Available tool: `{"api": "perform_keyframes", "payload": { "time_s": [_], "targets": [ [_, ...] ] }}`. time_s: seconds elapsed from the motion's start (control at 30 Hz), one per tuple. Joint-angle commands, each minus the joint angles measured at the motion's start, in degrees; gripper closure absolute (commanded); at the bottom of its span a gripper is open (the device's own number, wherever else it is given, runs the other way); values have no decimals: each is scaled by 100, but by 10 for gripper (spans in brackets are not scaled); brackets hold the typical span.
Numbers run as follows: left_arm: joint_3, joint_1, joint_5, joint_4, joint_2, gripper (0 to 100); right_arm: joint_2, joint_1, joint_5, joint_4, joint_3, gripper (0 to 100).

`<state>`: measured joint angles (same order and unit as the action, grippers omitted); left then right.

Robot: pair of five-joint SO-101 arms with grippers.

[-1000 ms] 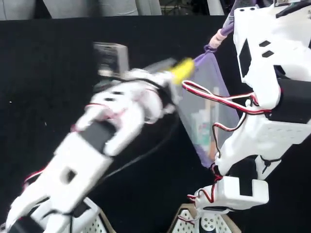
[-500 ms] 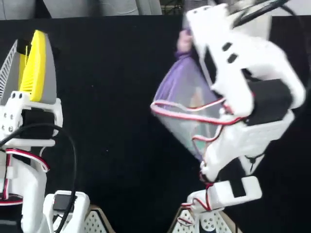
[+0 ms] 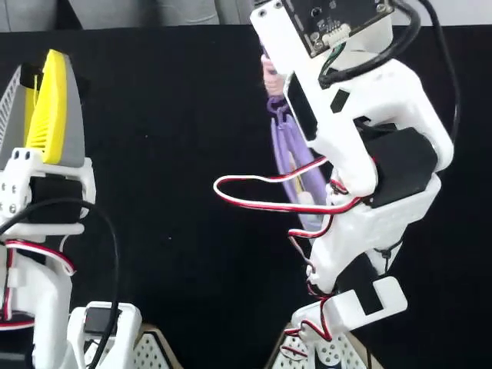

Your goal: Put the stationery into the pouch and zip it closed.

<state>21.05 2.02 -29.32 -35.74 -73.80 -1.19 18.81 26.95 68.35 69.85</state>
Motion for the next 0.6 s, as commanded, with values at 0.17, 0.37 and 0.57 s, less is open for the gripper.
{"api": "perform_keyframes", "payload": {
  "time_s": [0.17, 0.37, 0.57],
  "targets": [
    [-48, 31, -26, -18, 18, 848, 409, 607, 35, -387, 497, 987],
    [-22, 286, 334, -18, 18, 849, 611, 730, -316, 264, 523, 987],
    [145, -40, 484, -79, 0, 850, 945, 730, -738, 1565, 523, 988]
  ]
}}
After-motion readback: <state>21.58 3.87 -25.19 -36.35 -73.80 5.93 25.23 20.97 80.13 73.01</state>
